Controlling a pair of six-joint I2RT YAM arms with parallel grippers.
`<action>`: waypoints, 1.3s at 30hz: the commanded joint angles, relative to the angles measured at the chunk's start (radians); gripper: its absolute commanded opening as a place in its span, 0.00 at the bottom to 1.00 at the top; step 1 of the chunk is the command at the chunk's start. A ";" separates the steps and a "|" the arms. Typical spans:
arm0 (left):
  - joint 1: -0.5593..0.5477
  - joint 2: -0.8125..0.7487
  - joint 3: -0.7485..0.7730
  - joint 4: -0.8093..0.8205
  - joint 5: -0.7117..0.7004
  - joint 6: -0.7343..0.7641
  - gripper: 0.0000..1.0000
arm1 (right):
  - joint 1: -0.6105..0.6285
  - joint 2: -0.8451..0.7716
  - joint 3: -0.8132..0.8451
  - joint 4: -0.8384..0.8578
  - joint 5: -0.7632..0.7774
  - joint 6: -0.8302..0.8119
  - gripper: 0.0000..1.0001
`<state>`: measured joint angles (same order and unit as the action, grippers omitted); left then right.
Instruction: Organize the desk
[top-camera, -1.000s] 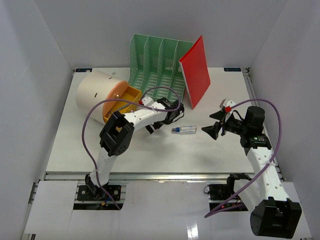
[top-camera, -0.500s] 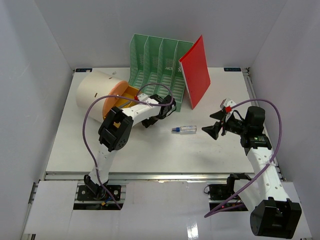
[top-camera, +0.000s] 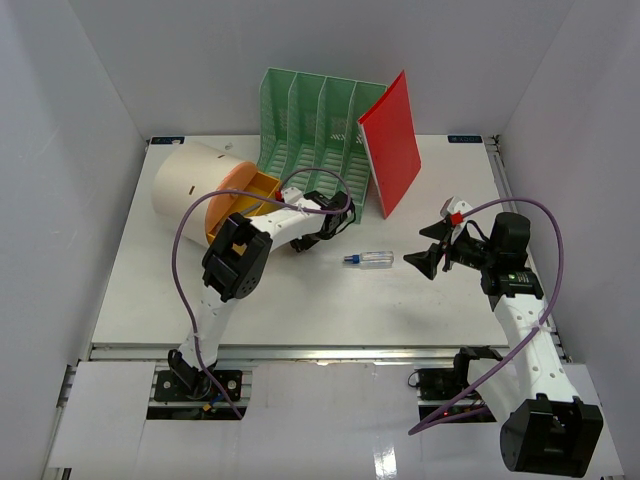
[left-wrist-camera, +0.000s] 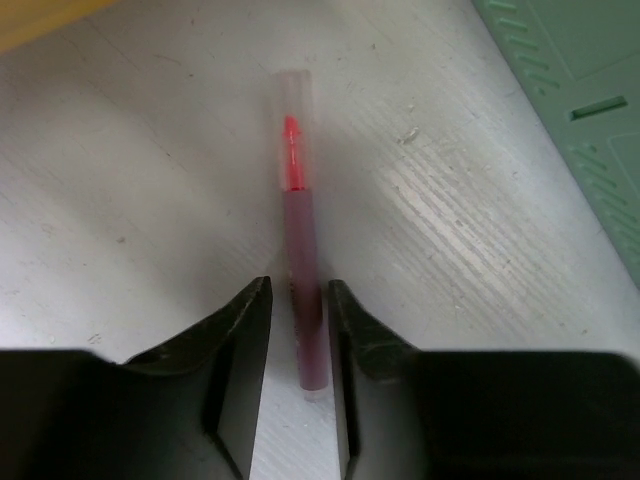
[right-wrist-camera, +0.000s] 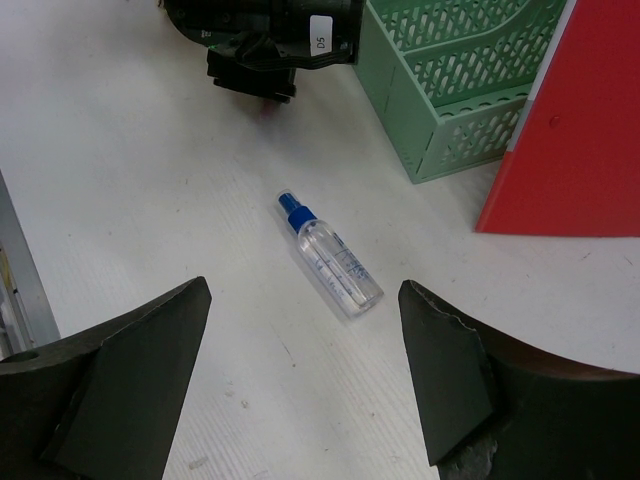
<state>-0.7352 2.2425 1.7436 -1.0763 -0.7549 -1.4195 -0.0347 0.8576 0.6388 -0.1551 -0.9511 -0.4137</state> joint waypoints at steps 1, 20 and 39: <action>0.000 0.007 -0.060 0.017 0.036 0.021 0.29 | -0.007 0.003 -0.004 0.025 -0.029 0.006 0.83; -0.186 -0.332 -0.428 0.306 0.141 0.694 0.00 | -0.016 -0.011 -0.008 0.025 -0.029 0.001 0.83; 0.046 -0.984 -0.551 0.552 0.675 1.401 0.00 | -0.025 -0.004 -0.016 0.023 -0.026 -0.007 0.83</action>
<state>-0.8309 1.3497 1.1501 -0.5512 -0.2357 -0.1840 -0.0525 0.8589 0.6343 -0.1546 -0.9532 -0.4166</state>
